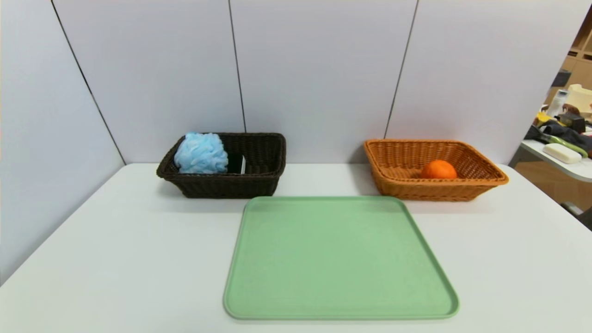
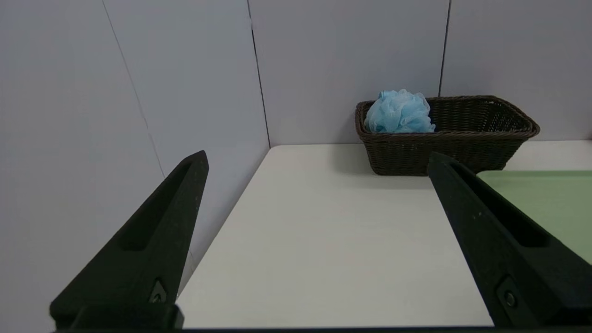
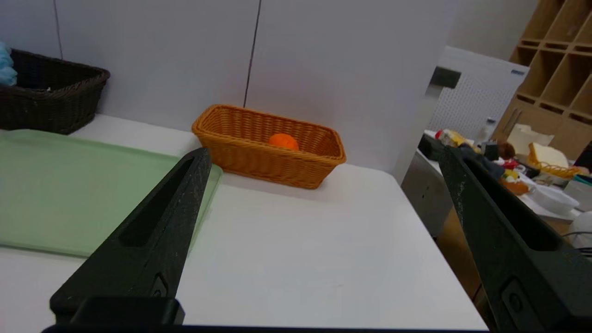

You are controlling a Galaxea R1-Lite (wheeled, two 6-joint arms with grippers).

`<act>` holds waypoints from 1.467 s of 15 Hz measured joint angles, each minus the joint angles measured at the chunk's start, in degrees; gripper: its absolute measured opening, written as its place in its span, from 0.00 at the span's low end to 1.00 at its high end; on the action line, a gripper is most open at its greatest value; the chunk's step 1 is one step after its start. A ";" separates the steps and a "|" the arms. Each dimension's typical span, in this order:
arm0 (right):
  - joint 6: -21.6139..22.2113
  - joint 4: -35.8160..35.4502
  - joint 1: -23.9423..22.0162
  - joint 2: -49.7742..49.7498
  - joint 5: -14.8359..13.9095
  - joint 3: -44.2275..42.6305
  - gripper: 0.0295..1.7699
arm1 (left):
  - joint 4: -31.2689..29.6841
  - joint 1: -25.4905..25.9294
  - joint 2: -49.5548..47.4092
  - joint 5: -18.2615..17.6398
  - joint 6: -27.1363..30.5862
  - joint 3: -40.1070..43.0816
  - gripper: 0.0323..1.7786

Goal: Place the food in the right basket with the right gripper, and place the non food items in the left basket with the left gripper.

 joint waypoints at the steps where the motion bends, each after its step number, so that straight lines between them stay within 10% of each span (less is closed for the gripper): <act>1: -0.35 -2.27 0.00 -0.13 0.13 1.58 0.96 | -3.43 -0.02 -0.01 -0.02 0.52 2.15 0.95; 9: -3.28 -32.16 0.00 -0.21 1.27 25.92 0.96 | -32.27 -0.07 -0.11 -0.34 8.00 26.08 0.95; 17: -2.56 -14.60 0.00 -0.21 1.84 28.12 0.96 | -17.32 -0.07 -0.11 -3.43 6.35 27.39 0.95; 22: 5.81 -12.25 0.00 -0.21 2.51 28.15 0.96 | -11.54 -0.07 -0.11 -8.59 0.11 27.39 0.95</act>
